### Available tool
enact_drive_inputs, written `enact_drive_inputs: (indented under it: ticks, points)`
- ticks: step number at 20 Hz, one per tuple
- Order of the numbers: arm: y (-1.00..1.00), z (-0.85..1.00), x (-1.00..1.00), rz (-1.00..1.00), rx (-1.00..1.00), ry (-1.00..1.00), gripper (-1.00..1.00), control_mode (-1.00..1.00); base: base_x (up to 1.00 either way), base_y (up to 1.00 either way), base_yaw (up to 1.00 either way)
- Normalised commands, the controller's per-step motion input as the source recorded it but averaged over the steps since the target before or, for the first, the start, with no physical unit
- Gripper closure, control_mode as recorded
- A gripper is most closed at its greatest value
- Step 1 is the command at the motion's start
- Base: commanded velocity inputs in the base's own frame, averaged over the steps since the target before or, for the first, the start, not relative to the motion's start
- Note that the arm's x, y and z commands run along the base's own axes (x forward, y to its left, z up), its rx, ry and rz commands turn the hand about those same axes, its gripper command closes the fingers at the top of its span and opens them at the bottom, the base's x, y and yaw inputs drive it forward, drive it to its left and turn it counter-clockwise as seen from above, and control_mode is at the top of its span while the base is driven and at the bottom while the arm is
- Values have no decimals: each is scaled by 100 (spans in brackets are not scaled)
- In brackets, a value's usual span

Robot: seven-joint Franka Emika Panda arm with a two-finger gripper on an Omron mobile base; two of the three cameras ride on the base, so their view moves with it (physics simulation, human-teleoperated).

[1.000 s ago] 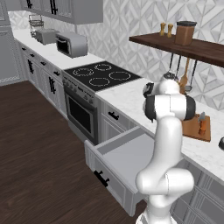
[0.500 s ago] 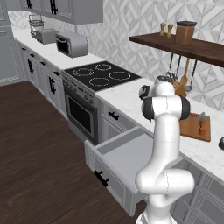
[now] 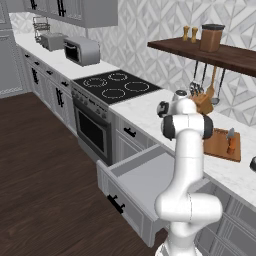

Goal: Pick up the knife from the drawer and place it on the cutting board. Then place the meat from the plate to the cutting board.

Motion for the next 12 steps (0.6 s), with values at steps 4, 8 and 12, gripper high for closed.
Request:
enact_drive_inputs:
  ticks: [4,8,12]
  points:
    - [0,-31,29,0,0,3,-100,-100,0,0,0]
    - [0,-31,21,0,0,4,100,-100,0,0,0]
    - [0,-29,2,0,0,8,100,-100,0,0,0]
